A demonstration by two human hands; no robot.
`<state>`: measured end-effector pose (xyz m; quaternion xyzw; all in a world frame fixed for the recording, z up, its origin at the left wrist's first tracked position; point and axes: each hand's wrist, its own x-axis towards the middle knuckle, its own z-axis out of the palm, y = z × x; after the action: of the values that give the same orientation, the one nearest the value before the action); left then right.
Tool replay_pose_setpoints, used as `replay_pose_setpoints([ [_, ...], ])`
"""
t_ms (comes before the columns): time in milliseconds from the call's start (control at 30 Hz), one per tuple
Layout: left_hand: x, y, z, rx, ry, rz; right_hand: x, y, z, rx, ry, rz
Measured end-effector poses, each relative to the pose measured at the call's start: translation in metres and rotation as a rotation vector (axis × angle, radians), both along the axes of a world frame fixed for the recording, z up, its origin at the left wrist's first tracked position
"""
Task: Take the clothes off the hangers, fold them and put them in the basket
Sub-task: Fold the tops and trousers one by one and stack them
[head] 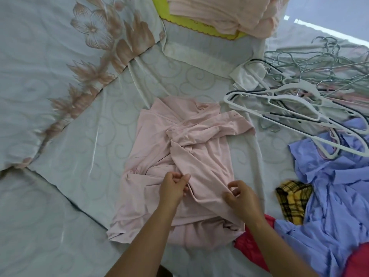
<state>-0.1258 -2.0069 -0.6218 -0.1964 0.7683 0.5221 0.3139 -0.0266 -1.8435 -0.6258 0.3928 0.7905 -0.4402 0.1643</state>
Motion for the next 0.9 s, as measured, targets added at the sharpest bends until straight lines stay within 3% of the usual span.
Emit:
replay_pose_setpoints([
  [167,-0.002,0.016,0.015,-0.001,-0.071,-0.087,0.020,-0.010,0.029,0.026,0.127,0.092],
  [300,0.009,0.024,0.030,0.188,-0.237,-0.119,0.032,-0.050,0.059,-0.224,0.298,0.311],
  [400,0.011,0.014,0.027,0.113,-0.204,-0.048,0.038,-0.056,0.054,-0.295,0.282,0.270],
  [500,0.011,-0.008,0.023,0.240,-0.275,0.152,0.049,-0.041,0.027,-0.063,0.194,0.160],
  [700,0.034,-0.047,0.023,0.467,-0.180,0.435,0.079,-0.049,-0.002,-0.056,-0.023,0.538],
  [833,0.047,-0.077,0.007,0.180,-0.156,0.451,0.099,-0.059,-0.016,0.068,-0.029,0.502],
  [900,0.047,-0.082,0.006,0.049,-0.177,0.321,0.090,-0.055,-0.011,-0.051,-0.019,0.446],
])
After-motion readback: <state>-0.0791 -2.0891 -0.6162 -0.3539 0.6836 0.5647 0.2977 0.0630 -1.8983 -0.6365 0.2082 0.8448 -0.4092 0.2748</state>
